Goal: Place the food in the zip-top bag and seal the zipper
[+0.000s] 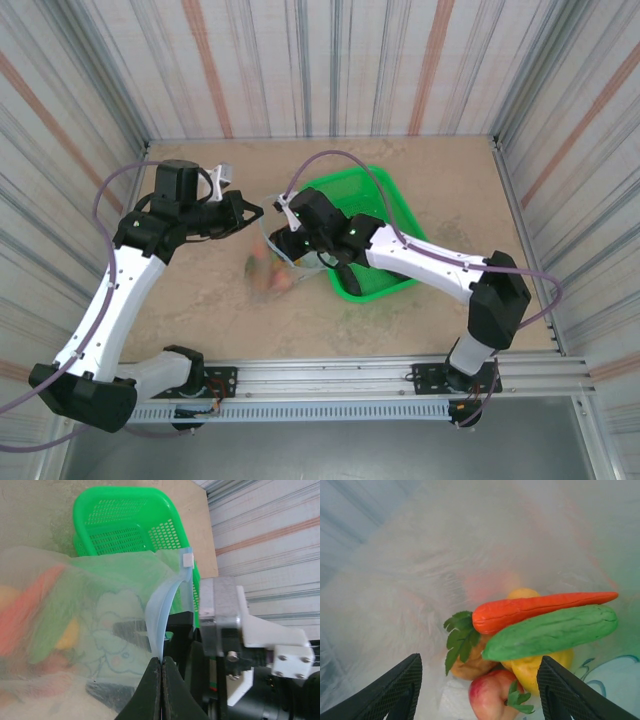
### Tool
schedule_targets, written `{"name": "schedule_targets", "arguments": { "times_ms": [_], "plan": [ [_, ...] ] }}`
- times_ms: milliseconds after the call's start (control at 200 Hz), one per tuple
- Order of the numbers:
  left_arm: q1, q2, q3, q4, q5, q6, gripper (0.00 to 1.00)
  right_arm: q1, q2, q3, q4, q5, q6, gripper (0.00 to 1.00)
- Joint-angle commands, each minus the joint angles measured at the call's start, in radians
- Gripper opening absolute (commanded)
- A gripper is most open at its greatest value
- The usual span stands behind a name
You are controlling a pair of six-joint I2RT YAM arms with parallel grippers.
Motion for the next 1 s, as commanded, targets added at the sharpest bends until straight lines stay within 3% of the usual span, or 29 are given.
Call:
{"name": "schedule_targets", "arguments": {
  "times_ms": [0,356,436,546,731,882,992],
  "plan": [
    [0.009,-0.018,0.008,0.008,-0.003,0.004,0.00,0.004,-0.046,0.048,-0.041,0.005,-0.036,0.62],
    [0.008,-0.037,0.007,-0.006,-0.018,0.021,0.00,-0.046,-0.249,0.084,-0.181,0.077,-0.121,0.58],
    [0.008,-0.043,0.002,-0.008,-0.022,0.022,0.00,-0.100,-0.290,0.050,-0.226,0.155,-0.110,0.55],
    [0.009,-0.055,-0.004,-0.010,-0.029,0.025,0.00,-0.249,-0.324,-0.015,-0.293,0.134,-0.041,0.50],
    [0.009,-0.066,-0.016,-0.007,-0.035,0.026,0.00,-0.348,-0.205,-0.039,-0.455,0.184,-0.052,0.54],
    [0.010,-0.072,-0.031,0.000,-0.030,0.024,0.00,-0.346,-0.065,-0.076,-0.479,0.308,-0.108,0.55],
    [0.010,-0.074,-0.048,0.012,-0.017,0.018,0.00,-0.346,0.034,-0.063,-0.500,0.325,-0.146,0.56]
  ]
}}
